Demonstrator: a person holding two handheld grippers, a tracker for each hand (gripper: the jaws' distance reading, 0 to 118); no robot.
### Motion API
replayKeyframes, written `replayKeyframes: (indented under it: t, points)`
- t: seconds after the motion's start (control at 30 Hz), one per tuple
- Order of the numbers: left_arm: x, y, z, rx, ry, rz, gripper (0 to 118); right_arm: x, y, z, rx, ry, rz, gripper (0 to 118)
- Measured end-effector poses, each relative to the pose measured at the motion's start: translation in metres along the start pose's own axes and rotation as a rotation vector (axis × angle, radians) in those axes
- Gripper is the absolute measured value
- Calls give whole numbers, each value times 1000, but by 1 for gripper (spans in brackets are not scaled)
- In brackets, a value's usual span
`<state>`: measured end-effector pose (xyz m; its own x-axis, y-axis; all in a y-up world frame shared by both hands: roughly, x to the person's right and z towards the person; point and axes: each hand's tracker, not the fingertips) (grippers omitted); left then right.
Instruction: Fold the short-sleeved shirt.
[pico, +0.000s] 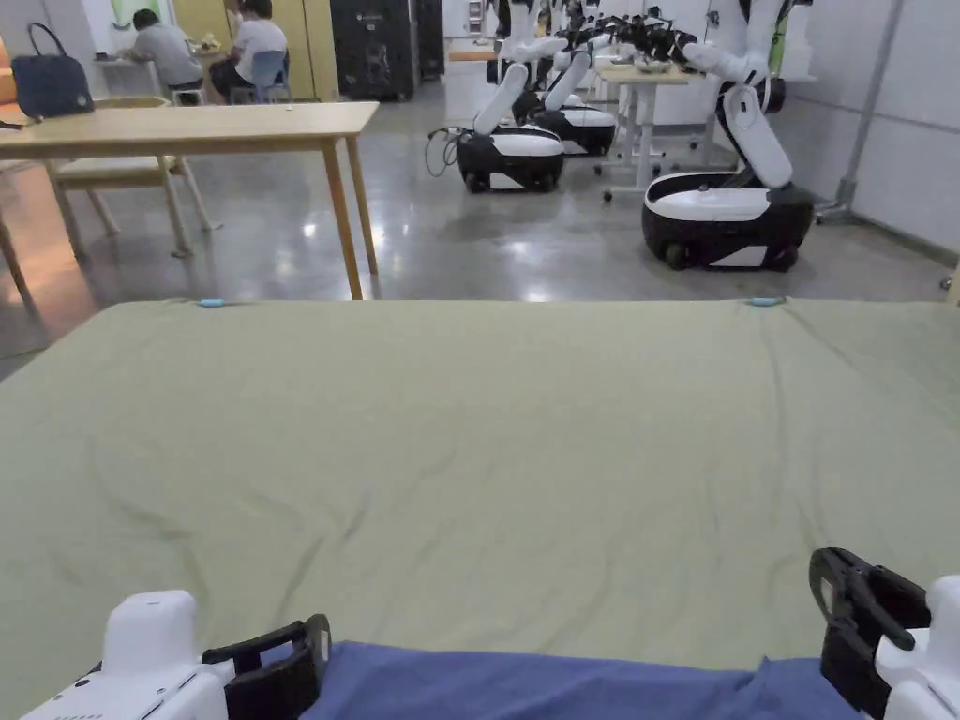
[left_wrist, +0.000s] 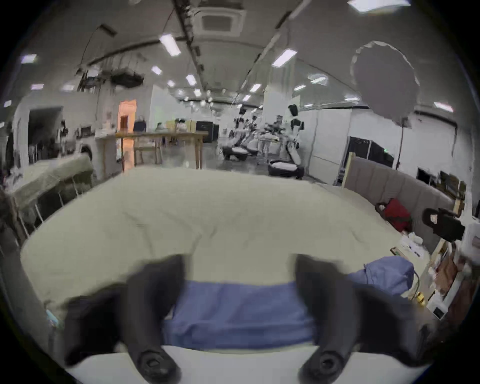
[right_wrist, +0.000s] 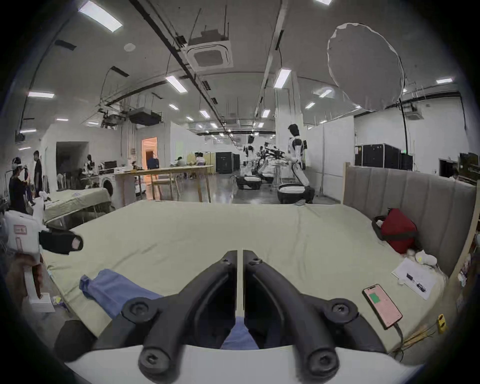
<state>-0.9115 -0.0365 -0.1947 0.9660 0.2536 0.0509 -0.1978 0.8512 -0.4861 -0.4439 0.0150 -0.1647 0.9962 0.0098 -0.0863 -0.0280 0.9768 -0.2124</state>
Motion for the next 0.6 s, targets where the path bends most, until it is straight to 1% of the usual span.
replayKeyframes:
  t: [0.03, 0.13, 0.17, 0.2, 0.23, 0.3, 0.37, 0.4, 0.43, 0.47, 0.5, 0.53, 0.57, 0.6]
  points:
    - [-21, -6, -2, -34, -13, 80, 113, -1, -2, 0, -5, -2, -5, 6]
    - [-77, -30, -20, -151, -70, 344, 113, -5, -7, -1, -20, -1, -35, 6]
    - [-87, -37, -29, -180, -93, 406, 114, -7, -9, -2, -26, 2, -44, 6]
    - [-99, -48, -41, -244, -160, 475, 115, -8, -10, -3, -31, 4, -49, 6]
    - [-109, -63, -54, -293, -248, 586, 115, -10, -11, -3, -35, 7, -48, 6]
    - [-119, -93, -76, -309, -411, 844, 115, -14, -11, -3, -42, 3, -25, 6]
    - [-120, -103, -81, -153, -579, 999, 114, -14, -10, -2, -45, 0, -12, 6]
    - [-117, -104, -87, -143, -621, 1057, 114, -14, -10, -2, -48, -1, -11, 6]
    - [-109, -105, -90, -117, -631, 1089, 114, -14, -9, -2, -50, -2, -11, 6]
    - [-103, -104, -94, -131, -565, 1018, 114, -13, -8, -3, -51, -5, -10, 6]
    - [-100, -102, -99, -138, -530, 976, 112, -12, -7, -3, -52, -8, -8, 6]
    - [-96, -102, -105, -170, -464, 951, 104, -11, -6, -4, -54, -10, -7, 6]
    - [-90, -105, -114, -231, -390, 942, 85, -11, -6, -4, -53, -12, -8, 6]
    - [-87, -109, -119, -261, -357, 931, 52, -10, -5, -4, -53, -14, -10, 6]
